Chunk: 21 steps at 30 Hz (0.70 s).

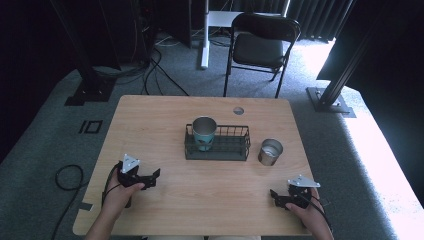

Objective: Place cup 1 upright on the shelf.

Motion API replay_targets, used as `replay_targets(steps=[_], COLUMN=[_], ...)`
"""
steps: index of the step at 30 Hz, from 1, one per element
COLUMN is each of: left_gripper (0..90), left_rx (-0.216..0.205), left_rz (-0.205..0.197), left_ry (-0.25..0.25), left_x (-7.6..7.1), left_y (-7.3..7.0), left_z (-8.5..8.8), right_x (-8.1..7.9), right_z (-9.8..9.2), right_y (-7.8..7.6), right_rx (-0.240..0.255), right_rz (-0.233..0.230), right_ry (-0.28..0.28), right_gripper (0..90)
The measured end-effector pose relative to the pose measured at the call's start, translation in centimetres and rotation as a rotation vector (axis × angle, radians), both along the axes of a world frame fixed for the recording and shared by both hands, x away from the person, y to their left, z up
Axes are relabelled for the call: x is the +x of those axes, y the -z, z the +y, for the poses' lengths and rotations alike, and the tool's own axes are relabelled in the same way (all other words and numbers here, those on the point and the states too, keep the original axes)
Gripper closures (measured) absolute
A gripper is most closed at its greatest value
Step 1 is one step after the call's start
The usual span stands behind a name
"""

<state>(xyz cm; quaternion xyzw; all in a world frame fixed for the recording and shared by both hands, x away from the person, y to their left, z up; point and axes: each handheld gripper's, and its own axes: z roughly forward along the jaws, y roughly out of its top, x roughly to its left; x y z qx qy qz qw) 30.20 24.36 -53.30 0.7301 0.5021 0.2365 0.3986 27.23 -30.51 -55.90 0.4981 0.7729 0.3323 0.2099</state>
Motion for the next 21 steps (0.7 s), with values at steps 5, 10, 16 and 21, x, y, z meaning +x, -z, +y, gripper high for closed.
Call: replay_targets(steps=[5,10,16,21], left_gripper=[3.3,4.8,5.2,5.3], left_rx=[0.004,0.003,0.041,0.049], left_rz=[0.007,0.022,0.044,0.069], left_ry=[-0.019,-0.049,-0.087,-0.122], left_x=[-0.6,-1.3,-2.1,-2.5], left_y=[0.4,0.9,1.5,2.0], left_z=[0.9,1.8,3.1,4.1], right_x=[0.0,0.0,0.0,0.0], right_z=[0.0,0.0,0.0,0.0], right_y=[0.0,0.0,0.0,0.0], right_rx=[-0.001,-0.001,0.000,0.000], right_rz=[0.000,0.000,-0.001,0.000], right_ry=[0.000,-0.001,-0.001,-0.001], right_gripper=[10.7,10.7,10.7,10.7])
